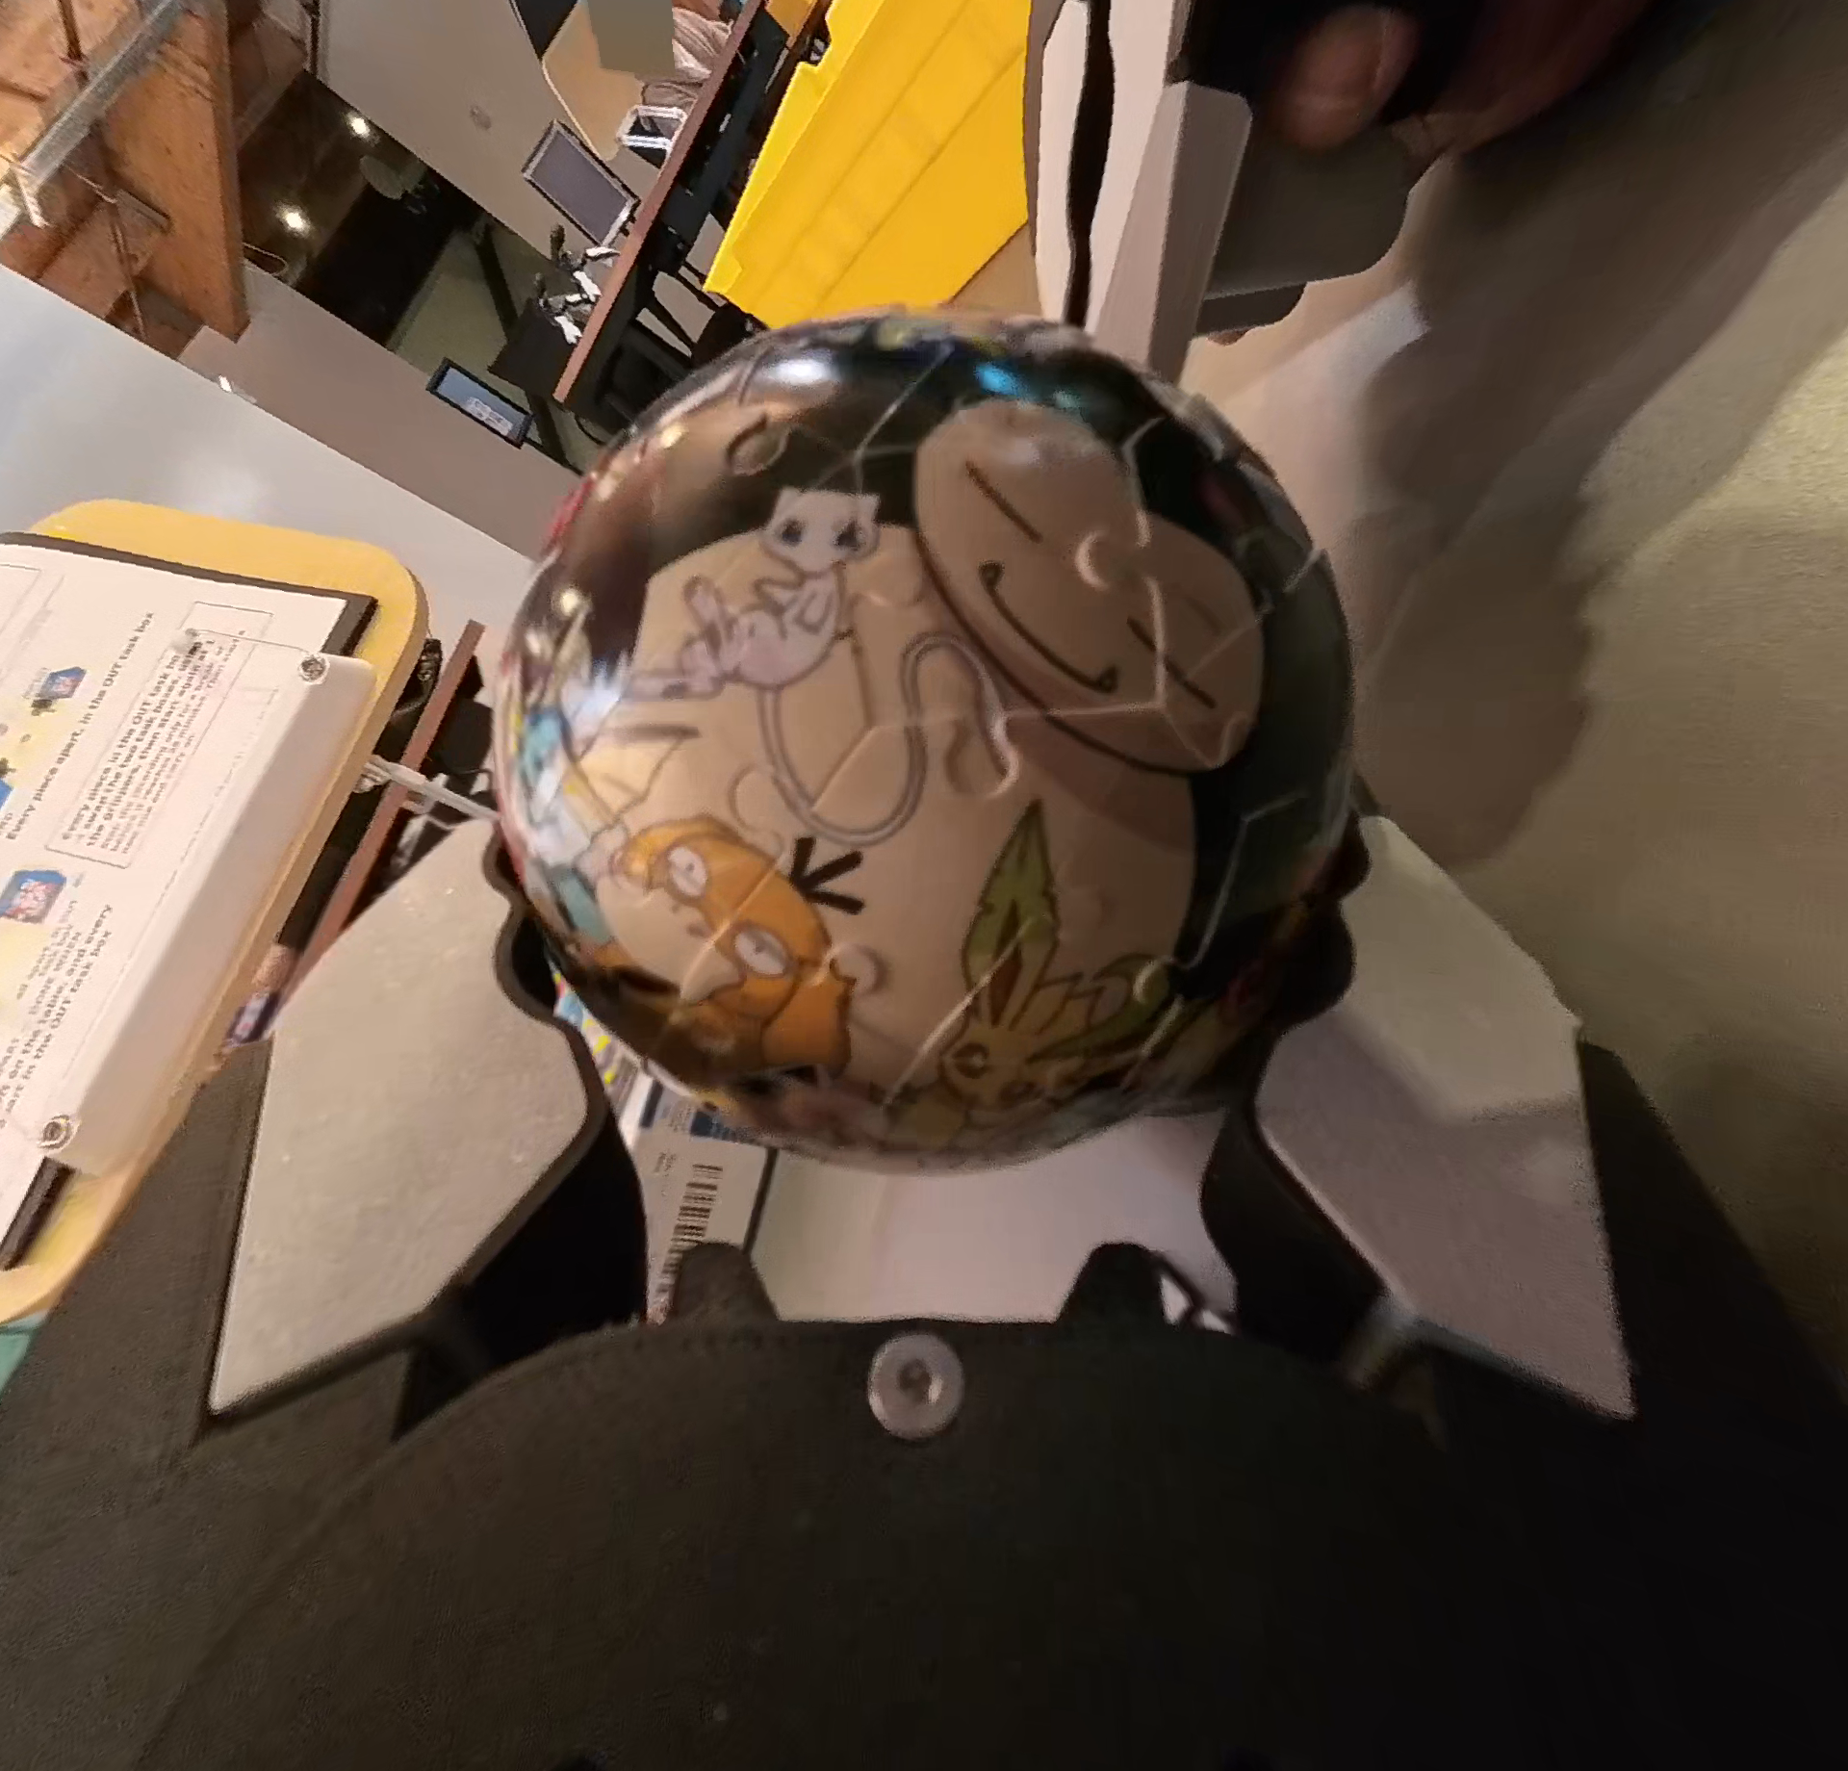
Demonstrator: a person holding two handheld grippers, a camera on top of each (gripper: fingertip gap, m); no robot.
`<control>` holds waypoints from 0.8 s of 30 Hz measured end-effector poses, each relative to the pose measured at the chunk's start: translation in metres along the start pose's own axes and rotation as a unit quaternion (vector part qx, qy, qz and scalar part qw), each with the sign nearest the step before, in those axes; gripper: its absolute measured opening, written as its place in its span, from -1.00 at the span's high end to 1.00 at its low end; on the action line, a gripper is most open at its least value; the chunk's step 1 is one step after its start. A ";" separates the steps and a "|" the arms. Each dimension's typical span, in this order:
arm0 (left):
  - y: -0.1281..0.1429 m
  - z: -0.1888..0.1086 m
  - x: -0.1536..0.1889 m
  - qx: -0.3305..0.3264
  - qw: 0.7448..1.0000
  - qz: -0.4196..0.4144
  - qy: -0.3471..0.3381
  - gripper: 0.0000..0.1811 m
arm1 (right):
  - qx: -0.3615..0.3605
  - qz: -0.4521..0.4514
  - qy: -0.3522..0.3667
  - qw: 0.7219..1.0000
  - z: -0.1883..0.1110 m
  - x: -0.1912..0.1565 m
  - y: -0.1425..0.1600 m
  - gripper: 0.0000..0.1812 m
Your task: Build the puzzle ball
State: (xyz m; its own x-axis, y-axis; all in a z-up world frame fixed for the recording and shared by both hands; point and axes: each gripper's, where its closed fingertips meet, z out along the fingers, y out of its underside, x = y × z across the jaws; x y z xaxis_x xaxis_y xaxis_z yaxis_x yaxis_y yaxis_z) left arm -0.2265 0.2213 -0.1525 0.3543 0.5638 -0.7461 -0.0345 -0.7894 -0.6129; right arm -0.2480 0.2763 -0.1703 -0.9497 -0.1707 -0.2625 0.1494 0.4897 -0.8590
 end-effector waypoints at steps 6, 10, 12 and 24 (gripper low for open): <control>-0.001 -0.002 0.006 -0.003 1.000 -0.010 0.017 -0.57 | 0.000 0.001 -0.003 1.000 0.000 0.000 0.000 1.00; -0.003 -0.004 0.006 -0.002 0.999 -0.020 0.029 -0.57 | 0.000 0.005 -0.006 1.000 0.000 0.000 0.000 1.00; -0.005 -0.006 0.005 -0.001 0.999 -0.026 0.037 -0.59 | 0.001 0.008 -0.007 1.000 0.000 0.000 -0.001 1.00; -0.021 -0.014 -0.007 0.001 0.989 -0.092 0.114 -0.62 | -0.052 0.021 -0.009 0.998 -0.002 0.008 0.015 1.00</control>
State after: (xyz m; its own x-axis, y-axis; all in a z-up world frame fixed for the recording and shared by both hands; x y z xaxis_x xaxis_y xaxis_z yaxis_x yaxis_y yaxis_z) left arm -0.2153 0.2303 -0.1310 0.5570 0.6274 -0.5443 0.0486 -0.6788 -0.7327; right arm -0.2543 0.2843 -0.1848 -0.9380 -0.1626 -0.3062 0.1589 0.5834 -0.7965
